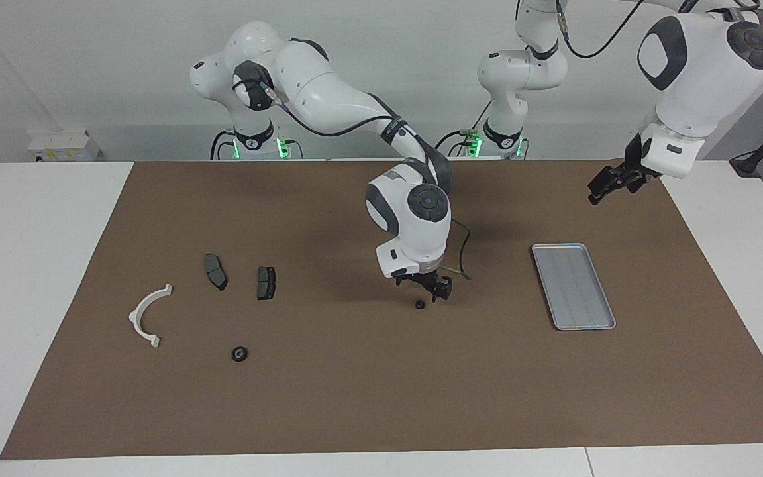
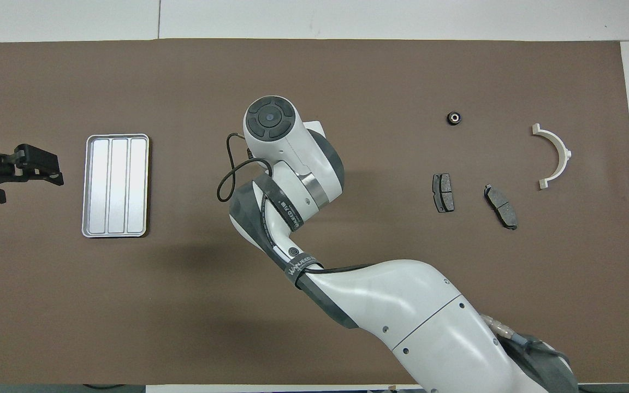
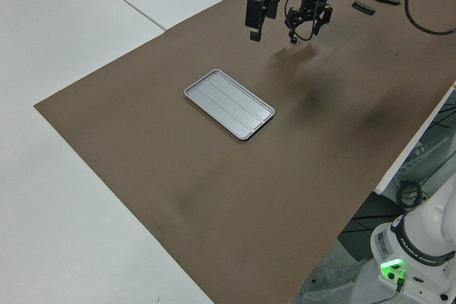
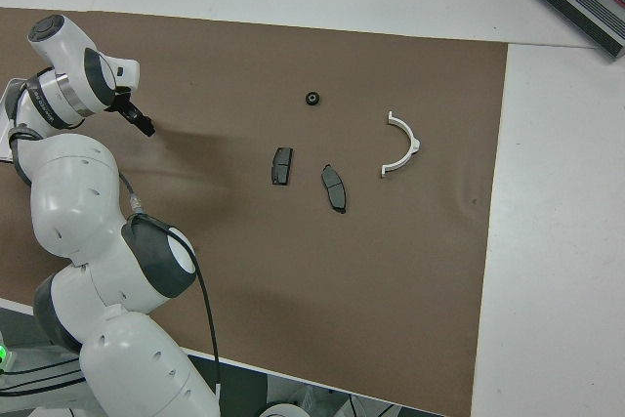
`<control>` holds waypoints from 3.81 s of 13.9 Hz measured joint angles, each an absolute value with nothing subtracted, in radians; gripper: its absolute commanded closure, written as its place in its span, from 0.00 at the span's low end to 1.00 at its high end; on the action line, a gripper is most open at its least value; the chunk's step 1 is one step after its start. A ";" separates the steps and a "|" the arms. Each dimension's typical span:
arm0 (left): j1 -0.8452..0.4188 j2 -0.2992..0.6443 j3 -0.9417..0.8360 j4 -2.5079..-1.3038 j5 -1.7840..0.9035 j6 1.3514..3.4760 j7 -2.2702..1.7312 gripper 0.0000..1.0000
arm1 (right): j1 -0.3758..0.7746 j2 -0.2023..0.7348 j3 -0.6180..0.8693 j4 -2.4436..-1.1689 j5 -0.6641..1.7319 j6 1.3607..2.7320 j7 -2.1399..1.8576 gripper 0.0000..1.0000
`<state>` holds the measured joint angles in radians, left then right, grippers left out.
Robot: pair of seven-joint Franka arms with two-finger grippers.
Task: Place bearing gear from tray to pile
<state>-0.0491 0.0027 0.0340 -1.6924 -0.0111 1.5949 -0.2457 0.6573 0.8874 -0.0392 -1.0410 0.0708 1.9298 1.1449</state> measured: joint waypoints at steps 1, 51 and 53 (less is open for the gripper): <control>-0.049 0.003 0.030 -1.692 -0.011 1.595 -0.246 0.00 | 0.657 0.893 -0.043 -1.041 0.066 1.932 1.145 0.05; -0.050 -0.030 -0.011 -1.675 -0.012 1.598 -0.235 0.00 | 0.018 0.865 -0.037 -1.052 -0.040 1.777 0.061 1.00; -0.050 -0.030 -0.011 -1.675 -0.012 1.598 -0.235 0.00 | 0.020 0.865 -0.033 -1.058 -0.049 1.777 0.061 1.00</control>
